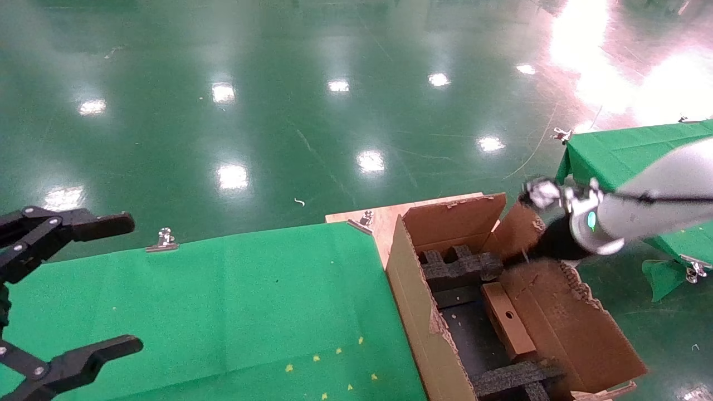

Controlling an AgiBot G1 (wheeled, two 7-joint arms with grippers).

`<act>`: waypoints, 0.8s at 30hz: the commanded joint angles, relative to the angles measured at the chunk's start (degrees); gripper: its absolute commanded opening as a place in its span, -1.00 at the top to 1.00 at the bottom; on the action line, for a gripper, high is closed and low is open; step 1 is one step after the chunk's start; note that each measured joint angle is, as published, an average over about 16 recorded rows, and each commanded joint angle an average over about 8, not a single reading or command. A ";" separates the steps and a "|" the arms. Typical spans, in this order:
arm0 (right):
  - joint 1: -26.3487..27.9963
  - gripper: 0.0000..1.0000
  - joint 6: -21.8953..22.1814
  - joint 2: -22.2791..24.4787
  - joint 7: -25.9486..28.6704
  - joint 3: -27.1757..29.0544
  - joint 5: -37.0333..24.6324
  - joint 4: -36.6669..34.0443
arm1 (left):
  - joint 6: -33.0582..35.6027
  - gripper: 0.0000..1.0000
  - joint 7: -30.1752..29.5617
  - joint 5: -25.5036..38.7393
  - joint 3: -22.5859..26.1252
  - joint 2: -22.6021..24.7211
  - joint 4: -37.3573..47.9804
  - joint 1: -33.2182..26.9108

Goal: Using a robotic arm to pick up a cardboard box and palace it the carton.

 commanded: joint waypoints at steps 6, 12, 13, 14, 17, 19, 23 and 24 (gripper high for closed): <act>6.77 -1.00 -0.99 2.28 -5.15 4.56 5.67 6.26 | 0.00 -1.00 0.00 0.00 0.01 0.00 0.00 0.00; 10.22 -1.00 -4.05 3.94 -11.08 8.69 14.15 9.57 | -0.01 -1.00 0.01 -0.01 0.01 -0.01 0.01 0.00; 10.67 -1.00 -4.53 4.11 -11.81 9.19 15.14 9.88 | -0.01 -1.00 0.01 -0.01 0.01 -0.01 0.01 0.00; 11.05 -1.00 -4.95 4.24 -12.38 9.62 15.97 10.15 | -0.02 -1.00 0.01 -0.01 0.01 -0.01 0.01 0.00; 11.74 -1.00 -5.65 4.52 -13.26 10.25 17.01 10.58 | -0.03 -1.00 0.01 -0.02 0.00 -0.01 0.02 0.01; 11.94 -1.00 -5.91 4.61 -13.40 10.44 17.45 10.66 | -0.03 -1.00 0.01 -0.03 0.00 -0.02 0.02 0.01; 11.53 -1.00 -5.66 4.51 -12.87 10.11 16.99 10.38 | -0.03 -1.00 0.01 -0.03 0.01 -0.02 0.02 0.01; 11.43 -1.00 -5.57 4.47 -12.76 10.03 16.87 10.32 | -0.03 -1.00 0.01 -0.03 0.01 -0.02 0.02 0.01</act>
